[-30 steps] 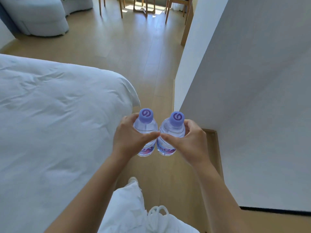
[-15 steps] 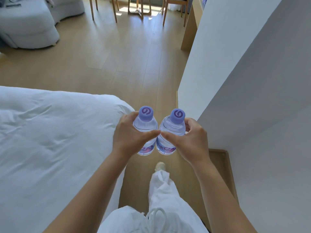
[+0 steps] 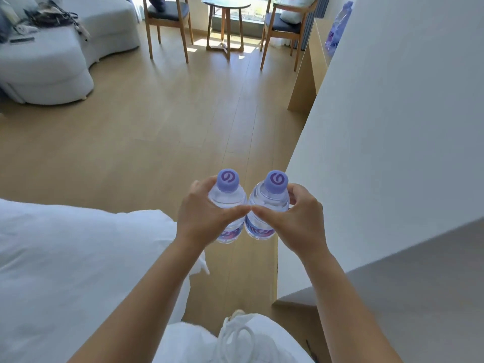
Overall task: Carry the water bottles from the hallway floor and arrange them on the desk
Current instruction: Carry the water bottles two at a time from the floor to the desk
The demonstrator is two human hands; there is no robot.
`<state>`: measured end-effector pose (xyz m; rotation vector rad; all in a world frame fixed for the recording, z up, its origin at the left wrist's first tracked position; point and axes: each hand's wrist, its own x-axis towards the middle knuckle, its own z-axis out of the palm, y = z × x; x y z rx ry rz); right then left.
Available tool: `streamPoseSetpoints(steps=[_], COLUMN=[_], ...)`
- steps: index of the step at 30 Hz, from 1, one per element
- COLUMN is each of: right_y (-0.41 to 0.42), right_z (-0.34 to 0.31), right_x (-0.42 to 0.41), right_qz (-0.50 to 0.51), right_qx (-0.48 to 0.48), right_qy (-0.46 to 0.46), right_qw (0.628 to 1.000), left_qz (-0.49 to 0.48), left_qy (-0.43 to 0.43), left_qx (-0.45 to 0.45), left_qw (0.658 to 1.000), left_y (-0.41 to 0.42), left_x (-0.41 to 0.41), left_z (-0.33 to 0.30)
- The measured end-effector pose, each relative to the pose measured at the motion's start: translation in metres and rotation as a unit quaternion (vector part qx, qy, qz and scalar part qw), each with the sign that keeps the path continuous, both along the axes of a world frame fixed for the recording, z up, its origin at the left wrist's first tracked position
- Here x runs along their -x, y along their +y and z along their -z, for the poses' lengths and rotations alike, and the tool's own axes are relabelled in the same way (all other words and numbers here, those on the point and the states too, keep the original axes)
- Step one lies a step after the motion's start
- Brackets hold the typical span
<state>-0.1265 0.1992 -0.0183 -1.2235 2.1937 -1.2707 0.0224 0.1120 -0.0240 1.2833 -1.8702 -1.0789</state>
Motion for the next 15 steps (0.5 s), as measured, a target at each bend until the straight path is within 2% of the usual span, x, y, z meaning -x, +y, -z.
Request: streamPoseSetpoints(steps=[5,15], right_y=[-0.066,-0.235], right_z=[-0.003,0.009], right_x=[0.05,0.136], right_qz=[0.008,0.063], right_qx=[-0.013,-0.017], right_qy=[-0.01,-0.013], right_qw=[1.0,0.998], left_qz=[-0.009,0.048], left_qy=[-0.003,0.005], left_qx=[-0.008,-0.045], left_qw=[1.0,0.998], left_y=[-0.069,-0.253], left_x=[0.053,0.149], left_z=[-0.003,0.009])
